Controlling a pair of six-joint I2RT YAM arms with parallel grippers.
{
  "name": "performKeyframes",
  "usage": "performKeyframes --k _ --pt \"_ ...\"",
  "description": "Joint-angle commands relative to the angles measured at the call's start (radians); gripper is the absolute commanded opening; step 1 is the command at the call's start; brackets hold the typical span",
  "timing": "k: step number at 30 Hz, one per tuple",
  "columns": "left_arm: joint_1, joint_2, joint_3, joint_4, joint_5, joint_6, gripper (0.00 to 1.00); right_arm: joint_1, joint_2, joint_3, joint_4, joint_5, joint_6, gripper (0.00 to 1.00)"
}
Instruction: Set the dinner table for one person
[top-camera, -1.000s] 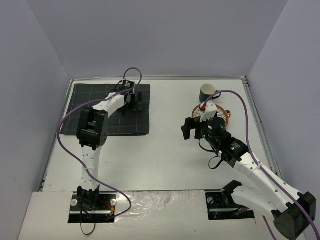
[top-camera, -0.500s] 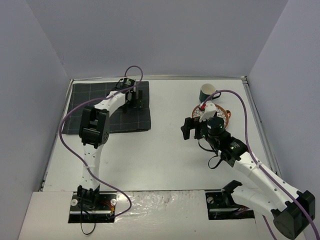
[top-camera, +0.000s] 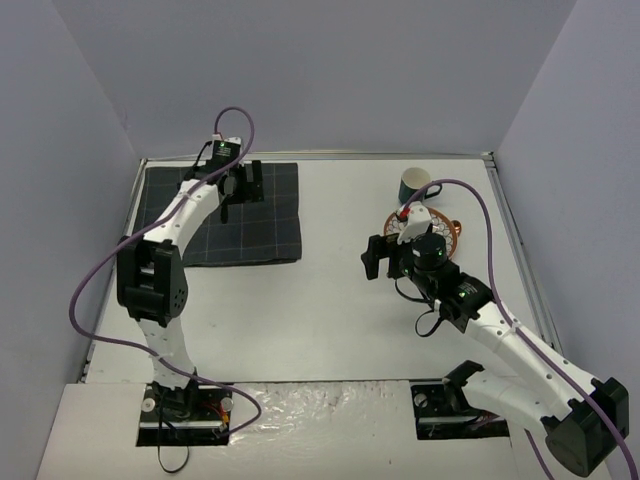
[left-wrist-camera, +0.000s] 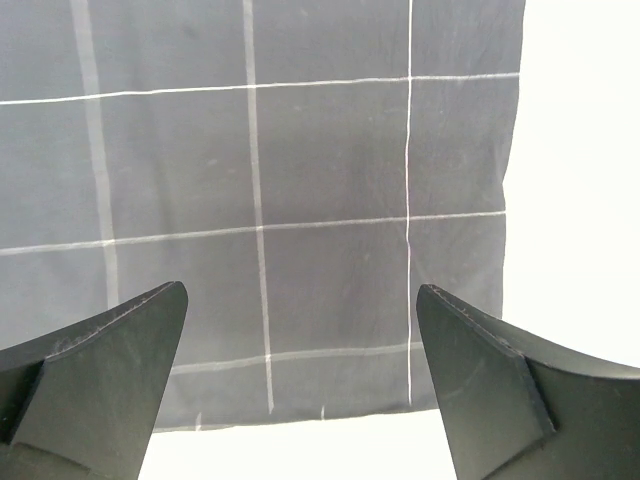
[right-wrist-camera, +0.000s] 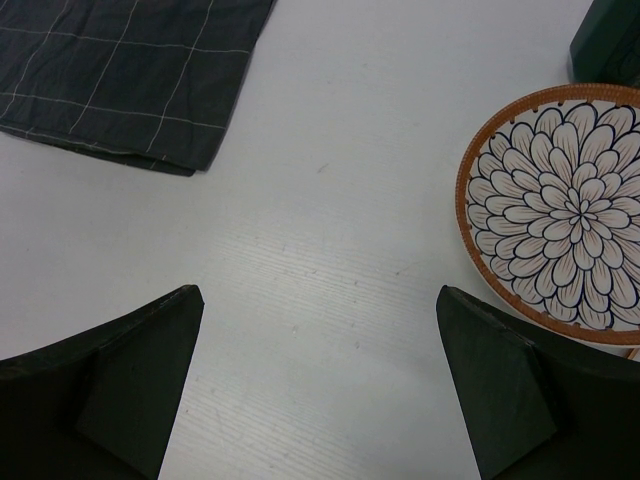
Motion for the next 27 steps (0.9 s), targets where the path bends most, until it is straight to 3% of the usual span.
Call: performKeyframes --k 1,8,12,20,23,27 --pt "0.021 -0.148 -0.100 0.033 -0.037 -0.032 0.97 -0.007 -0.021 0.020 0.054 0.029 0.022 1.00" --pt "0.067 -0.386 -0.336 0.023 -0.037 -0.087 0.97 -0.026 -0.037 0.001 0.046 0.143 0.137 1.00" --pt "0.104 -0.514 -0.418 0.001 -0.009 -0.091 0.97 -0.105 -0.048 -0.022 0.041 0.160 0.215 1.00" --pt "0.175 -0.788 -0.597 -0.025 0.121 -0.015 0.97 -0.364 0.005 -0.113 0.041 0.064 0.399 1.00" --pt "0.178 -0.847 -0.700 0.013 0.118 0.008 0.97 -0.456 0.032 -0.157 0.090 0.003 0.437 1.00" --pt "0.189 -0.882 -0.711 0.015 0.149 0.003 0.97 -0.547 0.082 -0.198 0.178 -0.086 0.500 0.98"
